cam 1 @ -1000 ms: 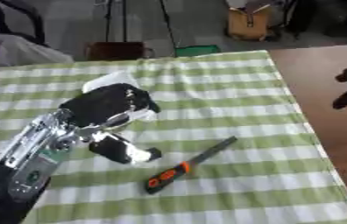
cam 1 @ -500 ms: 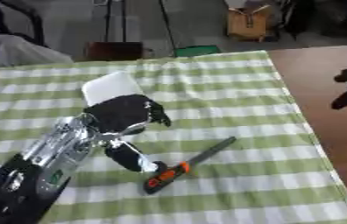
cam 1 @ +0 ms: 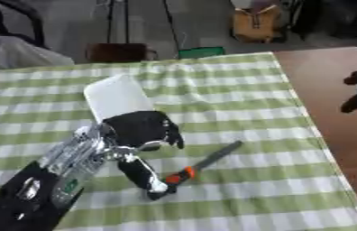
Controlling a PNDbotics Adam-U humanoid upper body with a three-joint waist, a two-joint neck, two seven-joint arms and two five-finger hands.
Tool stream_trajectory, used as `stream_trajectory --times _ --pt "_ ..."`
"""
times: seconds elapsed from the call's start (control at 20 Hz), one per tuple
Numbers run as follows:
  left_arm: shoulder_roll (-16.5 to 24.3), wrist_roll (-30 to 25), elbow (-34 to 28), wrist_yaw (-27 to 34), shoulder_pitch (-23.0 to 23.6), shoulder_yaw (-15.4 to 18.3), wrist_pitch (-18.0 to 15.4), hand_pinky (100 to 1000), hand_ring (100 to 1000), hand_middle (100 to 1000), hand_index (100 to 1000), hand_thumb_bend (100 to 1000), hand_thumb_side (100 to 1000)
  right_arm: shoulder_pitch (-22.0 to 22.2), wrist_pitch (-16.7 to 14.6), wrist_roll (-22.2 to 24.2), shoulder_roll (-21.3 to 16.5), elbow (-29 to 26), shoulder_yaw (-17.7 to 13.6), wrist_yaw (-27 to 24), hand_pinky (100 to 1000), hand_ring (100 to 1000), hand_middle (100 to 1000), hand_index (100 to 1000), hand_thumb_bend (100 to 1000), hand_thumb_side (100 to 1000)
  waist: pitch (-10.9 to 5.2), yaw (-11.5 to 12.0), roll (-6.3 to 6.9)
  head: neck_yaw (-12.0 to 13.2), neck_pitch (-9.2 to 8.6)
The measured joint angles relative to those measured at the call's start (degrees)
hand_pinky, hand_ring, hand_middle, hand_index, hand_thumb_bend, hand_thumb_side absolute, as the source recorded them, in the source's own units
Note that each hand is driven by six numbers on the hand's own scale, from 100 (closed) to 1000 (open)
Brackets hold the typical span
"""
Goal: Pick up objects on the table and place them in the box.
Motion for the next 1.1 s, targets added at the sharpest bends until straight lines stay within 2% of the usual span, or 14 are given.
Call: stream_trajectory --times 0.55,1.1 --pt "-1.95 1.21 5.03 -4.16 0.03 -0.62 -1.56 959 790 597 769 552 619 0.00 0.05 0.08 0.00 0.00 0.01 0.00 548 521 700 780 244 584 0.00 -0.19 -0.01 0.00 0.01" --pt "-2.50 1.60 6.97 -5.80 0.04 -0.84 -2.30 963 776 592 763 540 621 0.01 -0.03 0.17 0.00 0.00 0.01 0.00 548 521 701 780 243 583 0.00 -0.24 -0.06 0.01 0.01"
